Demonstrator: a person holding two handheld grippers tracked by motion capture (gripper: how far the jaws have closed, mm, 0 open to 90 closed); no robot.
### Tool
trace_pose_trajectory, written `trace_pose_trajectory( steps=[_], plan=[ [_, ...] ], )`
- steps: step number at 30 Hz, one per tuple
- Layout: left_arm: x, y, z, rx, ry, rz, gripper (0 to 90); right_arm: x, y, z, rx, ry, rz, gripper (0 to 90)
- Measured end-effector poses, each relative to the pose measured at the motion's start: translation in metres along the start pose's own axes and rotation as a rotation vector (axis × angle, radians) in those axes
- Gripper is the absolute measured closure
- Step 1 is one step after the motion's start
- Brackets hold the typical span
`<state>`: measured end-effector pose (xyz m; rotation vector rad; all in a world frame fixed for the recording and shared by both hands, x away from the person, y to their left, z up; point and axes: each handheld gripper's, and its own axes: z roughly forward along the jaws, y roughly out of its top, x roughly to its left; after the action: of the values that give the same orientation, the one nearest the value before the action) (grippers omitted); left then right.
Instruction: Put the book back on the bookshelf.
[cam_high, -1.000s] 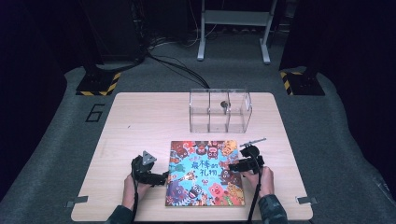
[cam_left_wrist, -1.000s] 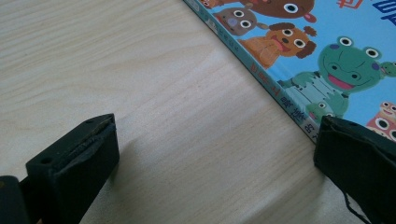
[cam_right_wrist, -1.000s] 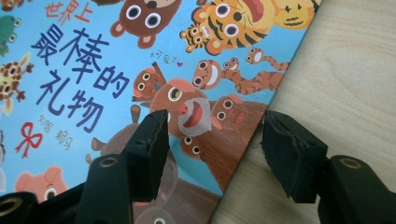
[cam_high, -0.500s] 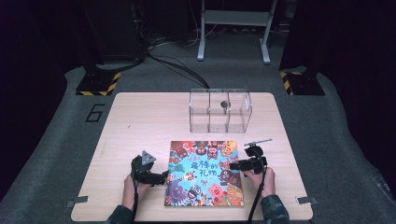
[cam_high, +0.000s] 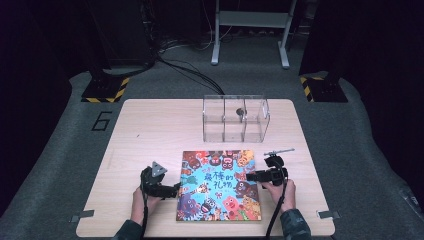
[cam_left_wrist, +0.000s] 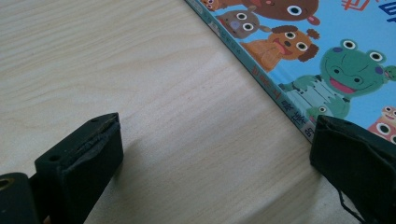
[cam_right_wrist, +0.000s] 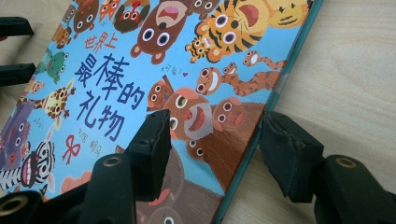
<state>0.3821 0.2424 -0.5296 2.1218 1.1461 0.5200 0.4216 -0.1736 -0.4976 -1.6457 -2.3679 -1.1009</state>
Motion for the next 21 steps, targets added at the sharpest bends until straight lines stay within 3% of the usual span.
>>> trace_pose_trajectory(
  steps=[11,12,13,14,15,16,17,19,21],
  plan=[
    [0.0,0.0,0.0,-0.001,0.0,-0.001,2.4,0.004,-0.001,-0.008,-0.019,0.026,-0.003,45.4],
    [-0.002,0.0,0.001,-0.018,0.003,-0.03,2.5,0.005,-0.001,-0.008,-0.021,0.095,0.009,49.1],
    [-0.002,0.0,0.001,-0.014,0.001,-0.025,2.5,0.007,-0.002,-0.006,-0.03,0.181,0.022,49.6],
    [-0.002,0.0,0.001,-0.014,0.001,-0.024,2.5,0.016,0.0,-0.003,-0.004,0.164,0.012,49.5],
    [-0.002,0.0,0.001,-0.014,0.001,-0.025,2.5,0.025,0.002,0.001,0.02,0.099,-0.048,49.0],
    [-0.002,0.0,0.001,-0.015,0.001,-0.026,2.5,0.03,0.004,0.003,0.03,0.068,-0.083,48.8],
    [-0.002,0.0,0.001,-0.014,0.001,-0.025,2.5,0.033,0.005,0.005,0.029,0.055,-0.09,48.5],
    [-0.002,0.0,0.001,-0.014,0.001,-0.026,2.5,0.034,0.007,0.005,0.048,-0.025,-0.108,48.1],
    [-0.002,0.0,0.001,-0.015,0.001,-0.026,2.5,0.029,0.006,0.004,0.05,-0.049,-0.094,47.7]
  ],
)
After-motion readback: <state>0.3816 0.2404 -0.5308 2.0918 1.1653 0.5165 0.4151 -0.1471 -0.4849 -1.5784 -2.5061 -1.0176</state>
